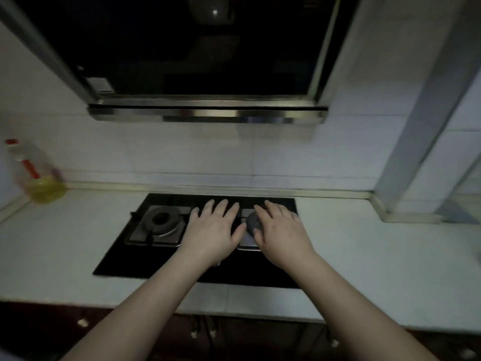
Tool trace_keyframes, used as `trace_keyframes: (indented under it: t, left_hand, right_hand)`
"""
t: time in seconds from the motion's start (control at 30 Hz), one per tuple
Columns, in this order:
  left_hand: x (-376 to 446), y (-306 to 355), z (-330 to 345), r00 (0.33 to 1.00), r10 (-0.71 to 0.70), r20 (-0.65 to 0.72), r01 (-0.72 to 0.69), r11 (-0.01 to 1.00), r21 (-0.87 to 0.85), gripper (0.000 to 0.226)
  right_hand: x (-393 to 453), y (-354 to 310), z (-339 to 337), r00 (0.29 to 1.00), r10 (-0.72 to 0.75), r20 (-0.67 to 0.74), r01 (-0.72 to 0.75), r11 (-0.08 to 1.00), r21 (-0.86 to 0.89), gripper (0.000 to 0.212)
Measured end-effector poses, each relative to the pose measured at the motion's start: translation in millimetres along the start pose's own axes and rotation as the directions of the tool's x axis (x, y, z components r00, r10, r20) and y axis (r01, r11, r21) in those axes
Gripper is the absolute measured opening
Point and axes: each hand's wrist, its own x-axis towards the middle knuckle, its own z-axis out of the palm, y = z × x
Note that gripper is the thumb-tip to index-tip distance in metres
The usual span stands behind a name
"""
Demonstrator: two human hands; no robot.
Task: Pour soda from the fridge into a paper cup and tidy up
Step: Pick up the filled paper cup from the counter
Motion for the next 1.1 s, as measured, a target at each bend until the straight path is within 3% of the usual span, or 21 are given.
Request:
trace_keyframes:
  t: [0.13, 0.33, 0.53, 0.7, 0.87, 1.1]
  left_hand:
    - [31, 34, -7, 0.991, 0.124, -0.057, -0.123, 0.992, 0.021, 0.086]
    - [59, 91, -11, 0.927, 0.362, -0.100, -0.366, 0.930, -0.030, 0.084]
    - [70, 163, -8, 0.847, 0.514, -0.131, -0.527, 0.846, -0.085, 0.086]
    - [68, 238, -9, 0.727, 0.672, -0.140, -0.686, 0.721, -0.104, 0.064]
    - [58, 315, -10, 0.626, 0.768, -0.138, -0.780, 0.615, -0.116, 0.059]
    - [50, 427, -8, 0.550, 0.830, -0.093, -0.834, 0.538, -0.125, 0.060]
  right_hand:
    - [-15, 39, -4, 0.986, 0.163, -0.037, -0.165, 0.985, -0.045, 0.055]
    - [-40, 86, -23, 0.942, 0.329, -0.060, -0.333, 0.938, -0.091, 0.055]
    - [-88, 129, -32, 0.855, 0.507, -0.108, -0.517, 0.848, -0.114, 0.055]
    - [-135, 167, -43, 0.768, 0.629, -0.122, -0.641, 0.757, -0.128, 0.056]
    - [-182, 215, -50, 0.678, 0.723, -0.132, -0.735, 0.667, -0.121, 0.058]
    - [-238, 295, -70, 0.624, 0.759, -0.187, -0.781, 0.611, -0.127, 0.058]
